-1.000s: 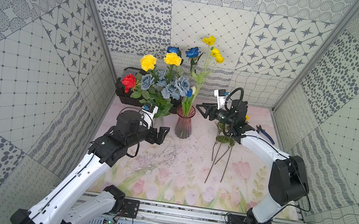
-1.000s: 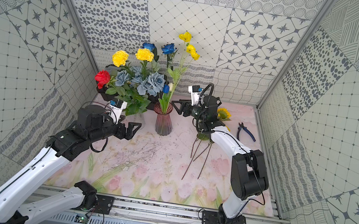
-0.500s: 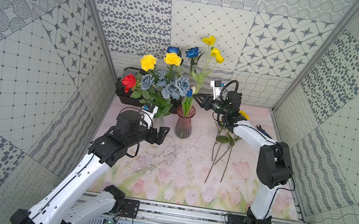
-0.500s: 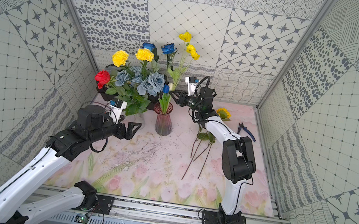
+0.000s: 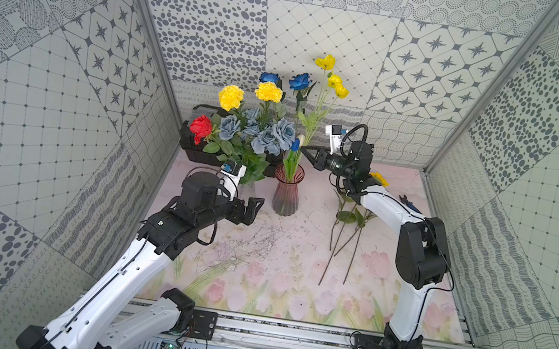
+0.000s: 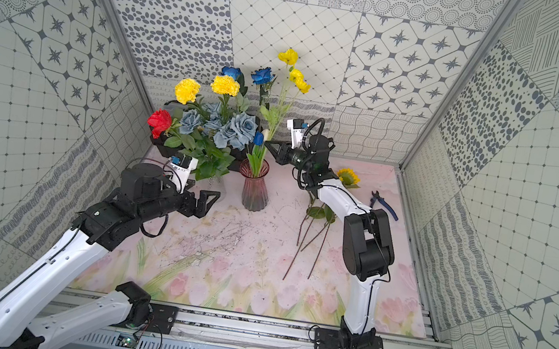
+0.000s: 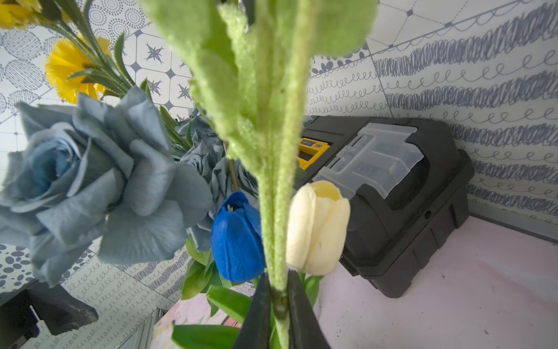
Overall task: Pick out yellow flowers from the vase
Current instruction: Pick up the flower from the vase.
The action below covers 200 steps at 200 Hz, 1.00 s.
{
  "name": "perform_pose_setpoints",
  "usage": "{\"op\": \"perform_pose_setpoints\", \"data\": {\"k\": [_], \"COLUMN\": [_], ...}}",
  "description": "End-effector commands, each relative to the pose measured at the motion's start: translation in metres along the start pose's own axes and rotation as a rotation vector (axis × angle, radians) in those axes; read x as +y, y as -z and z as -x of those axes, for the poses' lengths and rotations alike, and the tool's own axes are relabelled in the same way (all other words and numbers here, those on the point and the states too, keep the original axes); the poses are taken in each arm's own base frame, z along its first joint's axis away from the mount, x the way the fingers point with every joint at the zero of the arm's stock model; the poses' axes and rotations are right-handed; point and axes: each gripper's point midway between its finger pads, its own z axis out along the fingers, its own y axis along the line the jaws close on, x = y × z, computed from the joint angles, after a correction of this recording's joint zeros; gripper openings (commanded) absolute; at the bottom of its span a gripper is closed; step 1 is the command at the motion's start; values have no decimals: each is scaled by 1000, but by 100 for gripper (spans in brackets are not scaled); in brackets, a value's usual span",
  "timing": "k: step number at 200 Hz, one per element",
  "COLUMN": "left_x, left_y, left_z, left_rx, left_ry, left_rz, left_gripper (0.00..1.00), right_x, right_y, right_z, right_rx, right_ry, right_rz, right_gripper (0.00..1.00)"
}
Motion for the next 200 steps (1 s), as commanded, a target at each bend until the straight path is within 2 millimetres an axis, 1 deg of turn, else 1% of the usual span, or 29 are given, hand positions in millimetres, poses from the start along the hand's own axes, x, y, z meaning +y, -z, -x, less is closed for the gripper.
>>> {"op": "perform_pose_setpoints", "data": {"k": [1,11,32,151,200], "left_x": [1,1,2,2,3], "left_y": [0,-1,0,0,-1], "left_z": [3,3,3,3,3], "left_rx": [-12,-12,-12,-13,-11], "left_ry": [-3,-3,-4,-2,-2], "left_rz": [1,2,2,2,5], "left_gripper": [98,98,98,98,98], "right_x": [11,12,15,36,49], "right_y": [-3,-3,-1,16,26], "right_z": [15,15,17,34,51], "right_rx": [-36,-39,-46,-72,-99], "right_ry": [37,39,42,113,174], "right_rz": [39,40,43,19,-4], "right_gripper": [7,2,0,0,0]}}
